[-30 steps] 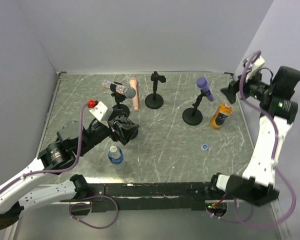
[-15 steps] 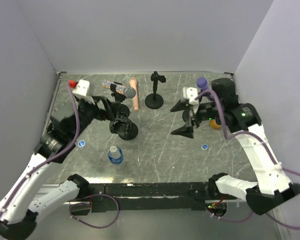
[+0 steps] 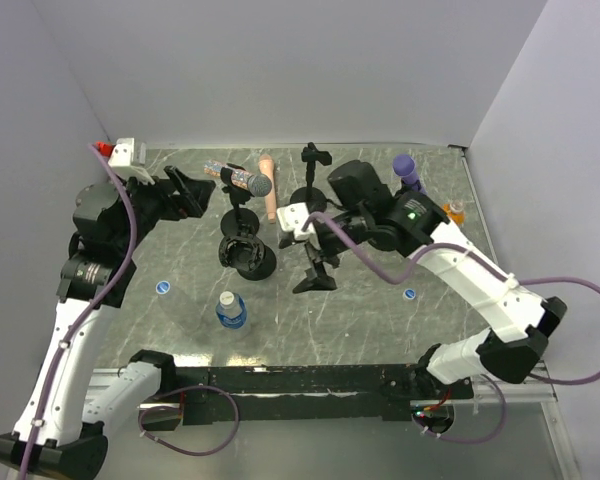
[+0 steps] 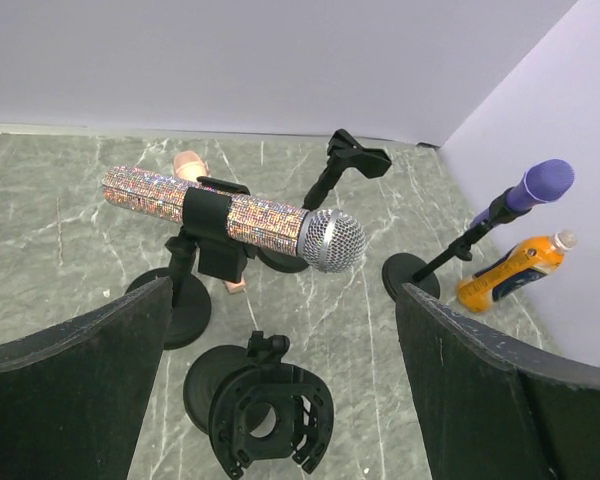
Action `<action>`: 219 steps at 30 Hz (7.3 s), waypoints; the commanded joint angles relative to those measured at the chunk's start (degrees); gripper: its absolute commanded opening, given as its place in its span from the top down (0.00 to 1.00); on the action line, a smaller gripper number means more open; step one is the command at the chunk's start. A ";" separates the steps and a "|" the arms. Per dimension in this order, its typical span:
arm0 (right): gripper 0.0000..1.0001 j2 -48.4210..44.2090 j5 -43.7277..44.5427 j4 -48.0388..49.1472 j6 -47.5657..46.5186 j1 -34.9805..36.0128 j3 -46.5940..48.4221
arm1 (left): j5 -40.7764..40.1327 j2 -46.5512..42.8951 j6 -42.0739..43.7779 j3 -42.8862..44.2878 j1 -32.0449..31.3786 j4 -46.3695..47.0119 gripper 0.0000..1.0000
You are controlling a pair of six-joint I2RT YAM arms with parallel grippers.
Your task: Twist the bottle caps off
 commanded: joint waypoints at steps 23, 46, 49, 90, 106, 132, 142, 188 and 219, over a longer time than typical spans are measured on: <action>0.02 20.01 13.42 4.86 5.73 15.96 13.42 | -12.18 -13.39 1.33 -5.60 0.37 -3.78 0.03; 0.18 28.73 17.29 2.84 5.64 20.10 15.36 | -17.37 -17.35 1.60 -7.09 0.37 -6.51 0.03; 0.21 29.25 17.38 2.75 5.64 20.10 15.62 | -17.81 -17.79 1.60 -7.18 0.37 -6.94 0.04; 0.88 -1.85 3.60 -2.26 6.52 -3.43 -2.92 | 31.39 -18.75 1.69 -19.65 -0.24 19.91 0.03; 0.88 -14.07 -3.89 7.23 24.80 -21.65 -12.41 | -18.32 6.37 32.54 -17.82 -51.21 26.89 0.03; 0.85 -14.78 -10.21 9.87 30.79 -27.10 -16.37 | -26.96 18.25 29.73 -13.16 -58.34 22.95 0.90; 0.11 -13.64 -10.75 3.63 27.35 -27.89 -9.00 | -20.89 14.30 26.91 -14.30 -58.34 17.05 0.91; 0.81 -4.77 -19.18 -21.84 5.59 -25.61 3.83 | -12.89 11.58 26.11 -13.95 -53.51 13.19 0.93; 0.32 -5.99 -9.60 -15.53 11.97 -19.19 1.30 | -2.60 8.49 28.49 -14.03 -48.94 9.14 0.94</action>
